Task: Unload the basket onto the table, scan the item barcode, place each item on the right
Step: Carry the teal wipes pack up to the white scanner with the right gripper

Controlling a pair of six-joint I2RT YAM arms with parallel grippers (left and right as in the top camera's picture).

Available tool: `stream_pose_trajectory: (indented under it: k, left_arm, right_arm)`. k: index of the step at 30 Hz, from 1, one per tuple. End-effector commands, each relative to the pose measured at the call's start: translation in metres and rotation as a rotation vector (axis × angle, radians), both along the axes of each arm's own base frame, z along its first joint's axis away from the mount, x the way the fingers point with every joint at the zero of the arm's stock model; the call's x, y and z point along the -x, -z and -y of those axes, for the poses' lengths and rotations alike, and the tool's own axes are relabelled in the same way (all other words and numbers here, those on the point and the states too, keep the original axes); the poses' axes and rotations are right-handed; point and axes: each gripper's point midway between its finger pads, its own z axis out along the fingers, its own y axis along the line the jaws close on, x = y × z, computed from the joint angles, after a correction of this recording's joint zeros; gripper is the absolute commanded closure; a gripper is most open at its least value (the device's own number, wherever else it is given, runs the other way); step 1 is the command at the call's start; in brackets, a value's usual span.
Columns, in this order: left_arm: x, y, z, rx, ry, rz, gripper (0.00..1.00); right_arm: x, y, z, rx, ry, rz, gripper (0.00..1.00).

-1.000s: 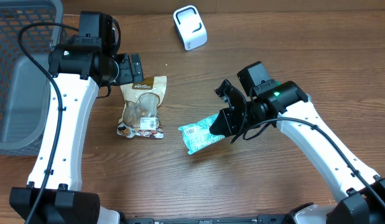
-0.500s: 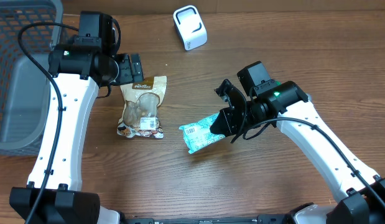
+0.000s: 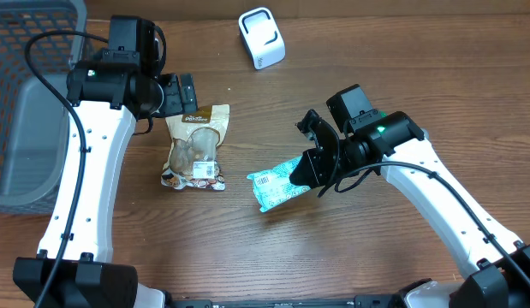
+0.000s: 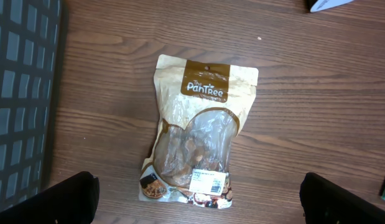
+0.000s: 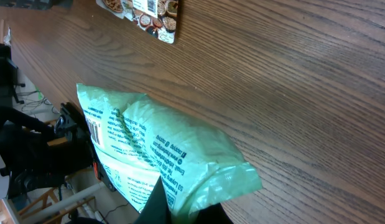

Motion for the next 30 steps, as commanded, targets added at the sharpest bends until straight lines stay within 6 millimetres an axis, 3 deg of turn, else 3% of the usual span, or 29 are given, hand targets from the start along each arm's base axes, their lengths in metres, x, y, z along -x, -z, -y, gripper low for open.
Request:
stream_pose_trajectory:
  k: [1, 20, 30]
  left_arm:
    - [-0.001, 0.003, 0.002, 0.000, 0.013, -0.007, 0.01]
    - [-0.001, 0.003, 0.002, 0.000, 0.013, -0.007, 0.00]
    - [-0.001, 0.003, 0.002, 0.000, 0.013, -0.008, 0.01]
  right_arm:
    - [-0.001, -0.010, -0.001, -0.025, -0.005, 0.031, 0.96]
    - [-0.002, -0.011, -0.002, -0.029, 0.001, 0.035, 0.96]
    - [-0.024, -0.022, -0.014, -0.096, -0.006, 0.143, 0.96]
